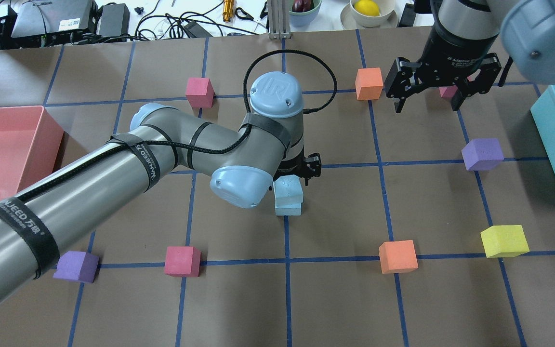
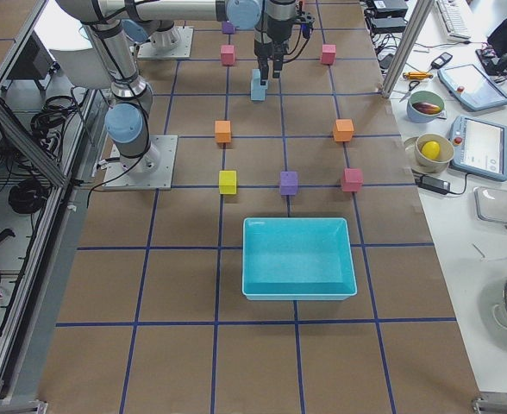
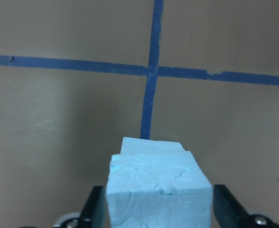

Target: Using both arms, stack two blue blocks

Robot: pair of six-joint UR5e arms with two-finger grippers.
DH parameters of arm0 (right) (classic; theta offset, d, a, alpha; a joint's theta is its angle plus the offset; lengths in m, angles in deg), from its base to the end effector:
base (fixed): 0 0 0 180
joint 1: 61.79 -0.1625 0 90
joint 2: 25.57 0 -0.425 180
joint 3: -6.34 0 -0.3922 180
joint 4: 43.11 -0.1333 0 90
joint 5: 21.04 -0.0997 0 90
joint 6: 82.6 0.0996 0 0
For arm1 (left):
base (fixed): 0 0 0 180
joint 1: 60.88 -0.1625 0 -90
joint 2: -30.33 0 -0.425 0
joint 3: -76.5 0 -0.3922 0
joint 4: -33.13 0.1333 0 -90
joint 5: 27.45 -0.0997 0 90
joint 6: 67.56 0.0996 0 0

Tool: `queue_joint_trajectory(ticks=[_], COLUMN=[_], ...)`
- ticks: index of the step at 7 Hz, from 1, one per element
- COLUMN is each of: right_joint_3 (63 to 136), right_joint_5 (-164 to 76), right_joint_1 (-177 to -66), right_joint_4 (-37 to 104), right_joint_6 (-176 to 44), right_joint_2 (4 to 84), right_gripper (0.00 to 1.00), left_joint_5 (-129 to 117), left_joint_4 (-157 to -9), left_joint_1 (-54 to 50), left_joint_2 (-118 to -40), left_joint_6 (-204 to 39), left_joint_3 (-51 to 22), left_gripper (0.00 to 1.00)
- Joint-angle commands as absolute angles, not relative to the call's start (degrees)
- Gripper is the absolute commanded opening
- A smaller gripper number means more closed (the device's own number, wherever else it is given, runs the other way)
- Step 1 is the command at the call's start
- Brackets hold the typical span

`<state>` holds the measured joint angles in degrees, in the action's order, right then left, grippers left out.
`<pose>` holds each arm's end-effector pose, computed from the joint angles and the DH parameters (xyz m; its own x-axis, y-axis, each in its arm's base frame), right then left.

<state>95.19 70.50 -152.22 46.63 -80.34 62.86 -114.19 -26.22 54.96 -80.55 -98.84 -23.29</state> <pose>0.1344 -0.5014 0.4837 -0.9991 0.0316 0.0273 0.0319 0.9994 0.0108 -0.3816 -0.4691 0.2601 -0.9943 -0.0954 0.0484 -0.0941 0.9951 0.0298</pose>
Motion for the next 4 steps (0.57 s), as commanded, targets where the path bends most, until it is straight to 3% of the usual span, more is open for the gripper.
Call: queue_joint_trajectory(ticks=[1, 4], right_joint_3=[95.2, 95.2], right_joint_5=[70.5, 70.5], right_joint_1=[-152.2, -152.2], right_joint_4=[46.6, 46.6], right_joint_6=[-80.3, -80.3], right_joint_2=[62.9, 62.9], right_gripper=[1.00, 1.00], left_joint_5=[-113.9, -114.6], left_joint_4=[-26.8, -40.0], left_joint_1=[54.8, 44.5], left_joint_2=[-77.6, -68.3], left_joint_6=[-98.4, -82.6], left_joint_3=[-22.7, -19.0], left_gripper=[1.00, 1.00])
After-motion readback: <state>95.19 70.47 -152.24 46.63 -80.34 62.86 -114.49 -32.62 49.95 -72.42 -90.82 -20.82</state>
